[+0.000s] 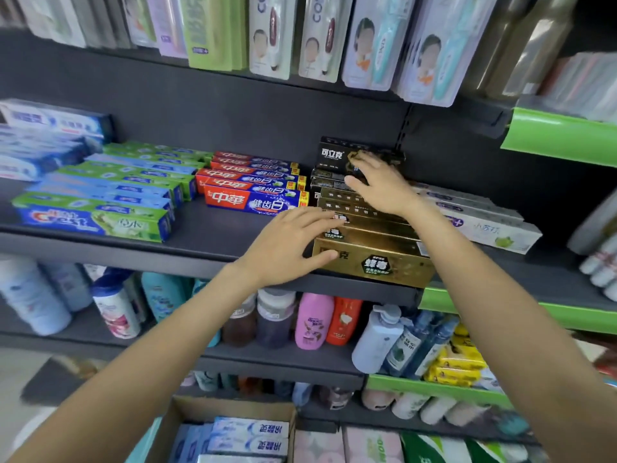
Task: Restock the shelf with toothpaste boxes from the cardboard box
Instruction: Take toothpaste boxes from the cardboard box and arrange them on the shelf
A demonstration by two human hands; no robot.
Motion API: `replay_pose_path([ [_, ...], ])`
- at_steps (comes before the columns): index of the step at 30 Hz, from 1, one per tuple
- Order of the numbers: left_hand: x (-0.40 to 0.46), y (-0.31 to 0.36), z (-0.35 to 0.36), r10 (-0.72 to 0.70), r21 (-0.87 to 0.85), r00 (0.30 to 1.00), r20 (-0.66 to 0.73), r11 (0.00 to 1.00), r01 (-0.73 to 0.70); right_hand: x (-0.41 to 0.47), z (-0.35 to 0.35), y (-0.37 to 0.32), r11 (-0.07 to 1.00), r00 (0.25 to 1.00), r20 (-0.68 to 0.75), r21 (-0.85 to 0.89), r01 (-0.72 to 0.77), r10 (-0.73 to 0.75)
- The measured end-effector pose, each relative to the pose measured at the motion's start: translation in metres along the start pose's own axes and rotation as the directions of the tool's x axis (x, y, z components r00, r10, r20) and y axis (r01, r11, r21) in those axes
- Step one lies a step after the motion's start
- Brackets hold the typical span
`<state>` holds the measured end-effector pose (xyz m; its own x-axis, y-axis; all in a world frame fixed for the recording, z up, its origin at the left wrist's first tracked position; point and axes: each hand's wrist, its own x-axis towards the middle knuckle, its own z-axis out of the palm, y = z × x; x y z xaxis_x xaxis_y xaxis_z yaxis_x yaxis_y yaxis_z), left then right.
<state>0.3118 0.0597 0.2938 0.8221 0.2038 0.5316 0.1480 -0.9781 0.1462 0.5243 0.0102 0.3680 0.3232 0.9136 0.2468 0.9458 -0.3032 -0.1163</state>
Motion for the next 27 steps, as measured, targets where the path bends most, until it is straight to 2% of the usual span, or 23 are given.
replay_pose_path([
  [2, -0.018, 0.012, -0.005, -0.065, -0.085, 0.981, -0.184, 0.995, 0.05, -0.04, -0.002, -0.021, 0.993, 0.989, -0.122, 0.076, 0.094, -0.084],
  [5, -0.061, 0.028, -0.011, -0.229, -0.27, 0.861, -0.454, 0.956, 0.112, -0.107, 0.009, -0.06, 0.954, 0.929, -0.326, 0.178, 0.243, -0.176],
  [6, -0.081, 0.031, -0.011, -0.287, -0.334, 0.82, -0.496, 0.934, 0.124, -0.128, 0.019, -0.075, 0.937, 0.905, -0.377, 0.202, 0.286, -0.195],
  [8, -0.123, 0.033, -0.006, -0.394, -0.428, 0.781, -0.485, 0.885, 0.181, -0.165, 0.048, -0.103, 0.908, 0.878, -0.426, 0.242, 0.341, -0.216],
  [11, -0.189, 0.021, 0.008, -0.532, -0.476, 0.78, -0.328, 0.806, 0.35, -0.206, 0.108, -0.136, 0.9, 0.916, -0.346, 0.304, 0.312, -0.201],
  [14, -0.253, -0.007, 0.031, -0.65, -0.402, 0.76, -0.019, 0.701, 0.589, -0.233, 0.176, -0.159, 0.909, 0.979, -0.133, 0.368, 0.196, -0.157],
  [15, -0.274, -0.019, 0.04, -0.685, -0.336, 0.721, 0.108, 0.657, 0.675, -0.239, 0.2, -0.166, 0.916, 0.991, -0.041, 0.377, 0.135, -0.129],
  [17, -0.316, -0.041, 0.06, -0.737, -0.201, 0.599, 0.314, 0.565, 0.8, -0.253, 0.255, -0.175, 0.929, 0.986, 0.157, 0.371, -0.008, -0.054],
  [19, -0.352, -0.054, 0.083, -0.743, -0.131, 0.513, 0.43, 0.511, 0.85, -0.266, 0.309, -0.18, 0.937, 0.946, 0.325, 0.333, -0.109, -0.005],
  [22, -0.386, -0.063, 0.123, -0.672, -0.071, 0.484, 0.56, 0.543, 0.837, -0.282, 0.374, -0.18, 0.961, 0.85, 0.526, 0.239, -0.137, -0.01],
  [25, -0.399, -0.067, 0.17, -0.576, 0.009, 0.508, 0.64, 0.667, 0.745, -0.295, 0.421, -0.176, 0.992, 0.762, 0.648, 0.083, -0.092, 0.016],
  [27, -0.403, -0.066, 0.206, -0.503, 0.074, 0.494, 0.709, 0.75, 0.657, -0.303, 0.447, -0.173, 0.995, 0.711, 0.701, 0.01, -0.1, 0.064],
])
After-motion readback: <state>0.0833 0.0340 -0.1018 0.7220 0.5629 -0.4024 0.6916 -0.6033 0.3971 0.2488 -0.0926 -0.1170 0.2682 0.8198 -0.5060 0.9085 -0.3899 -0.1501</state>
